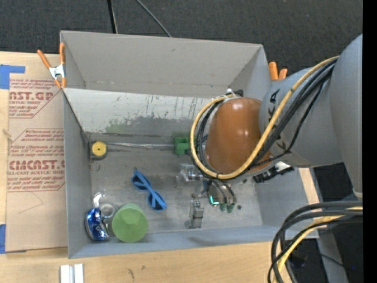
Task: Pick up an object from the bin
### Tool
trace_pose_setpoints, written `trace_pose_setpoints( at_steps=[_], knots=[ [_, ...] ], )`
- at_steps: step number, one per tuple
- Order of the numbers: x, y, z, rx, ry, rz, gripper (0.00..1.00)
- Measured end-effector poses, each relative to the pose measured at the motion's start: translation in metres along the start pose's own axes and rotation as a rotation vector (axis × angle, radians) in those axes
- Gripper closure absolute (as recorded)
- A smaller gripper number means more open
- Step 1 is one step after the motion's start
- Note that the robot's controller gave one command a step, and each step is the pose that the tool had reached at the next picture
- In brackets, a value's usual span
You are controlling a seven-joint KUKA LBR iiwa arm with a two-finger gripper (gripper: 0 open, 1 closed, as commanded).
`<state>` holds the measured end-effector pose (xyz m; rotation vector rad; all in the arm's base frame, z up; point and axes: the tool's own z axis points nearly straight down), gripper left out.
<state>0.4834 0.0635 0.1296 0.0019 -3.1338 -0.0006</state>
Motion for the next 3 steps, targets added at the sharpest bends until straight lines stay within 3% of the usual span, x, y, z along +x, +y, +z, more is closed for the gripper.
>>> trace_pose_setpoints(
  at_steps=[1, 2, 3],
  knots=[
    [-0.0528, 0.0556, 0.0631, -0.002, -0.009, -0.041, 0.00],
    [-0.0519, 0.0526, 0.0596, -0.001, -0.008, -0.036, 1.00],
    [-0.0520, 0.0524, 0.0597, -0.001, -0.008, -0.036, 0.00]
  ],
)
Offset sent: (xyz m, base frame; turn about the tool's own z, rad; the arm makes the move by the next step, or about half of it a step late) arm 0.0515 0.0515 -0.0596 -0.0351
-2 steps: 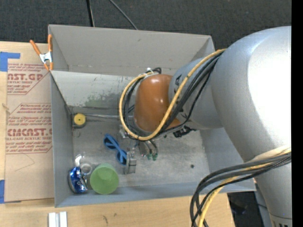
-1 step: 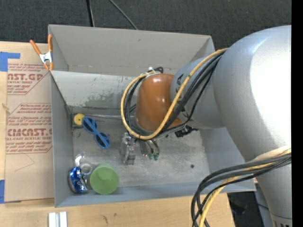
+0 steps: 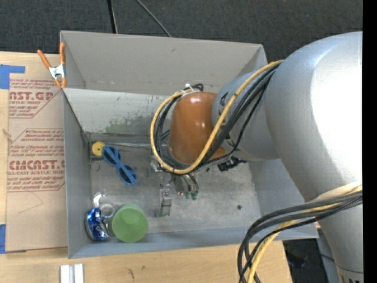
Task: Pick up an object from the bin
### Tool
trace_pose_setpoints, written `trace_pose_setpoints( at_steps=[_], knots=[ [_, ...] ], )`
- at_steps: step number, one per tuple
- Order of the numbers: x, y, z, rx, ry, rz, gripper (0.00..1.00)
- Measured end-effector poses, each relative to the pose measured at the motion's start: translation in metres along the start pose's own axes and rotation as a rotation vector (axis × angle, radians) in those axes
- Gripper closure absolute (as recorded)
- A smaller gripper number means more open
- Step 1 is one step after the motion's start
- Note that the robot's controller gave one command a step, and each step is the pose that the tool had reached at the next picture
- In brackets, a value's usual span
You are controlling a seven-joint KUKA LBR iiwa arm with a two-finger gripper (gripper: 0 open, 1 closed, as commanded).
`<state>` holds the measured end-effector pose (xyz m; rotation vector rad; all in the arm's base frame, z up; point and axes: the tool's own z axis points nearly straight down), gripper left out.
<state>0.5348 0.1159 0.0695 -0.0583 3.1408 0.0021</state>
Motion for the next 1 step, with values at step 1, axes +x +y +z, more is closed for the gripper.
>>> trace_pose_setpoints(
  at_steps=[1],
  knots=[
    [0.0004, 0.0805, -0.0416, -0.002, -0.005, -0.044, 0.00]
  ],
)
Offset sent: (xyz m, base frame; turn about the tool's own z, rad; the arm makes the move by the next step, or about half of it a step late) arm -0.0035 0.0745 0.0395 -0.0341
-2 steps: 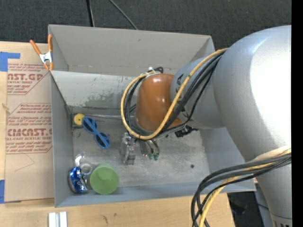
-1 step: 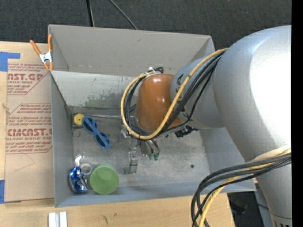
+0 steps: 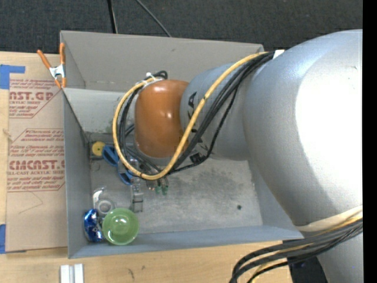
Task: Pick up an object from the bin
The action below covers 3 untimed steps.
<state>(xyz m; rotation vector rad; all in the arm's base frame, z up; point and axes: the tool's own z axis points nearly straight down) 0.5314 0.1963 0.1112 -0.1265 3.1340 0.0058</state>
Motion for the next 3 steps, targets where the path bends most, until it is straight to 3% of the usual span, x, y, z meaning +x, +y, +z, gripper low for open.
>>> trace_pose_setpoints(
  at_steps=[1, 2, 3],
  knots=[
    [-0.057, -0.007, 0.041, 0.003, 0.002, -0.248, 0.00],
    [-0.054, -0.018, 0.040, 0.001, 0.000, -0.342, 0.00],
    [-0.053, -0.018, 0.040, 0.001, 0.002, -0.342, 1.00]
  ],
)
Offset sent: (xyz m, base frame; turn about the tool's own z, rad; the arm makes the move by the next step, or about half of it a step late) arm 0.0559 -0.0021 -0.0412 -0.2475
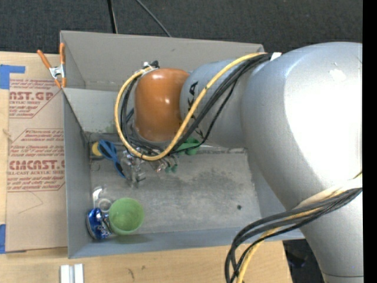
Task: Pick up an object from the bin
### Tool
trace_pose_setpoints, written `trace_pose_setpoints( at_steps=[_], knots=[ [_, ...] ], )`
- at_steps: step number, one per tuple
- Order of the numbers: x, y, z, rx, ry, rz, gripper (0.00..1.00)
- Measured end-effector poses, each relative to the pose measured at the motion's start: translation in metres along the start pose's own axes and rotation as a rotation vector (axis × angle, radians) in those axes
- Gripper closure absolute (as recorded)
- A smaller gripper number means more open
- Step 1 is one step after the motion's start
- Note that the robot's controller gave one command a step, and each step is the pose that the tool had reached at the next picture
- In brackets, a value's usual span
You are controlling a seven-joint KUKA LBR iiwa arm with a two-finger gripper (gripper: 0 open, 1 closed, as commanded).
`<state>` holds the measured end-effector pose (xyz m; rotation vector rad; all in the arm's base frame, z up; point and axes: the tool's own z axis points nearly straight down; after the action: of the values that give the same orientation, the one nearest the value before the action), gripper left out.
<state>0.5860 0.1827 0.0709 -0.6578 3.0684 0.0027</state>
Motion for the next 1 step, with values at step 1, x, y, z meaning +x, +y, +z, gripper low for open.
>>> trace_pose_setpoints(
  at_steps=[1],
  knots=[
    [0.0005, 0.0001, 0.0006, 0.000, 0.001, 0.000, 0.00]
  ],
)
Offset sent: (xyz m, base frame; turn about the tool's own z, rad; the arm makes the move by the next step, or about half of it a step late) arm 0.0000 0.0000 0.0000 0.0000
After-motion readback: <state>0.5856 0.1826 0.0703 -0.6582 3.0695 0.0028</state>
